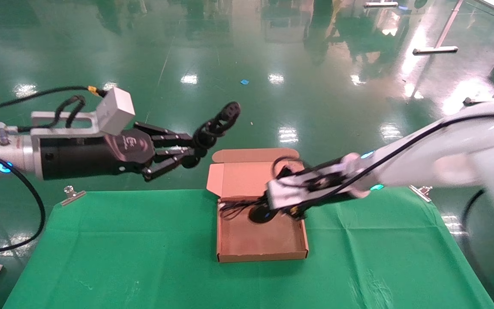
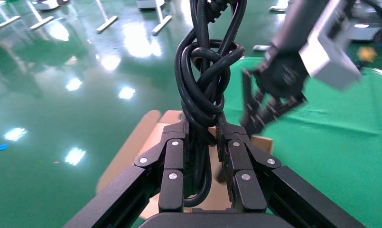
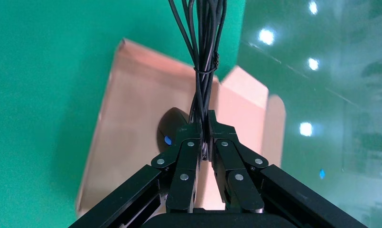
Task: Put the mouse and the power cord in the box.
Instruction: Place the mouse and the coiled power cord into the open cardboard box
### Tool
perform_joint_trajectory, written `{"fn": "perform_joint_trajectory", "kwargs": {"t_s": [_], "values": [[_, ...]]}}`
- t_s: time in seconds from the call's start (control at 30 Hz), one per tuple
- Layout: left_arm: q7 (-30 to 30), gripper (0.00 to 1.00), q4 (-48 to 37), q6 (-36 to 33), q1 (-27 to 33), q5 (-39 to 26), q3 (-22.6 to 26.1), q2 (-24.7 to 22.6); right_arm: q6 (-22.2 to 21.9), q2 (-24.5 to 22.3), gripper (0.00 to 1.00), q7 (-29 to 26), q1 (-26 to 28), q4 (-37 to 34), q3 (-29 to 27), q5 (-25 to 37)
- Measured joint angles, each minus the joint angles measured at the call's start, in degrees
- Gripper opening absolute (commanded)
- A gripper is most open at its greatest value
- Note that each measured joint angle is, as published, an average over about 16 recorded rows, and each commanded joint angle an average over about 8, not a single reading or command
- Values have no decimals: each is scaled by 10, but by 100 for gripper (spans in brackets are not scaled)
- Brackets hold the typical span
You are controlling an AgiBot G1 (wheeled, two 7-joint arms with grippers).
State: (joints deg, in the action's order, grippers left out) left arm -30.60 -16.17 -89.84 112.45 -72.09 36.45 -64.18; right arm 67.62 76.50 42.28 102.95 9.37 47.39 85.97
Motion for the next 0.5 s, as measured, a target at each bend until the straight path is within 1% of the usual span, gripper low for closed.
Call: {"fn": "perform_joint_trajectory", "kwargs": {"t_s": [0.13, 0.3, 0.5], "values": [[-28, 0, -45, -1, 22, -7, 1, 0, -32, 15, 0, -26, -31, 32, 11, -8], [-71, 0, -113, -5, 49, -25, 0, -2, -79, 19, 0, -65, -66, 70, 29, -18], [-128, 0, -197, -7, 77, -51, -8, -10, -140, 16, 0, -108, -94, 83, 55, -25]]}}
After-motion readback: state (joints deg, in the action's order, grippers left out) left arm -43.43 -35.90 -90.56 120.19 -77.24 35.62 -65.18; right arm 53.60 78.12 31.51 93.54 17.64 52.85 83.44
